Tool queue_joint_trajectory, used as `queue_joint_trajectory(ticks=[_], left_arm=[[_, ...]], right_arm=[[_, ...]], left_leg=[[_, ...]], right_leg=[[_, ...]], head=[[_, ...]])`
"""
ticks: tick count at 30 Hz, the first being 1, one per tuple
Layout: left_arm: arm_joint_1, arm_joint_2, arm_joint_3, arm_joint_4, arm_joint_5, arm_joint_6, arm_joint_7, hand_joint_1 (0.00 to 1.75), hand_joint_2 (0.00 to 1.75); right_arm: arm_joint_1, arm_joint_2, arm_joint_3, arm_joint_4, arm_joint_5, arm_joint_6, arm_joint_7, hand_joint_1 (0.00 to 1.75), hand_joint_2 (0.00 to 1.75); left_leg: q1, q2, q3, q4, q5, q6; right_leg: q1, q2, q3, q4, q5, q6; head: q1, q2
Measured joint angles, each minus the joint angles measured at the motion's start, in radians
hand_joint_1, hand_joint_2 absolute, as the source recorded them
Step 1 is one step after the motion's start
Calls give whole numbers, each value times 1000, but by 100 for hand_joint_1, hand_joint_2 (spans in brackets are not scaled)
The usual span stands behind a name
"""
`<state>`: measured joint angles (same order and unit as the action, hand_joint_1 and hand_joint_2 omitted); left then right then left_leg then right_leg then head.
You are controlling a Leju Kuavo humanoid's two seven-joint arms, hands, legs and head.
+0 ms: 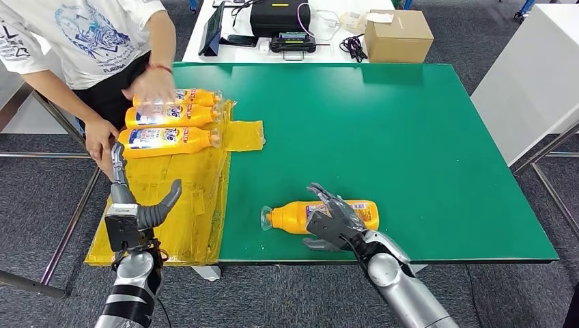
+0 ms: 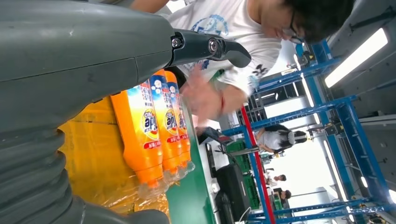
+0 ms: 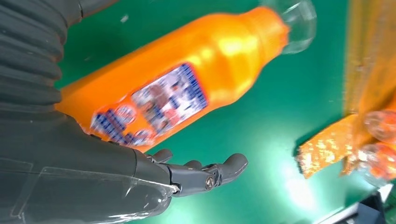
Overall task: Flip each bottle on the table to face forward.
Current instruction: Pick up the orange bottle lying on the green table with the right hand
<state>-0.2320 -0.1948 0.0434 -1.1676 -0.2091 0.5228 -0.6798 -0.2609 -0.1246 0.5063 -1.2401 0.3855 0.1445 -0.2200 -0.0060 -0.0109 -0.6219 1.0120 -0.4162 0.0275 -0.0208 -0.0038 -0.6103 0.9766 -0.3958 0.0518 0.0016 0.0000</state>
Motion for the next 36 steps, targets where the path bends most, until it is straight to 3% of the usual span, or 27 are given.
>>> queue_joint_trajectory(ticks=[11,26,36], left_arm=[[-4,-22,-27,22,26,-31,0,0,175],[-16,-31,-49,56,42,-48,0,0,175],[-41,-45,-76,98,50,-62,0,0,175]], right_arm=[[-98,-124,101,21,3,59,111,0,175],[-174,-238,188,41,-20,123,185,0,175],[-228,-259,284,80,-14,162,208,0,175]], left_leg=[[0,0,0,0,0,0],[0,0,0,0,0,0],[0,0,0,0,0,0]], right_leg=[[0,0,0,0,0,0],[0,0,0,0,0,0],[0,0,0,0,0,0]], head=[[0,0],[0,0],[0,0]])
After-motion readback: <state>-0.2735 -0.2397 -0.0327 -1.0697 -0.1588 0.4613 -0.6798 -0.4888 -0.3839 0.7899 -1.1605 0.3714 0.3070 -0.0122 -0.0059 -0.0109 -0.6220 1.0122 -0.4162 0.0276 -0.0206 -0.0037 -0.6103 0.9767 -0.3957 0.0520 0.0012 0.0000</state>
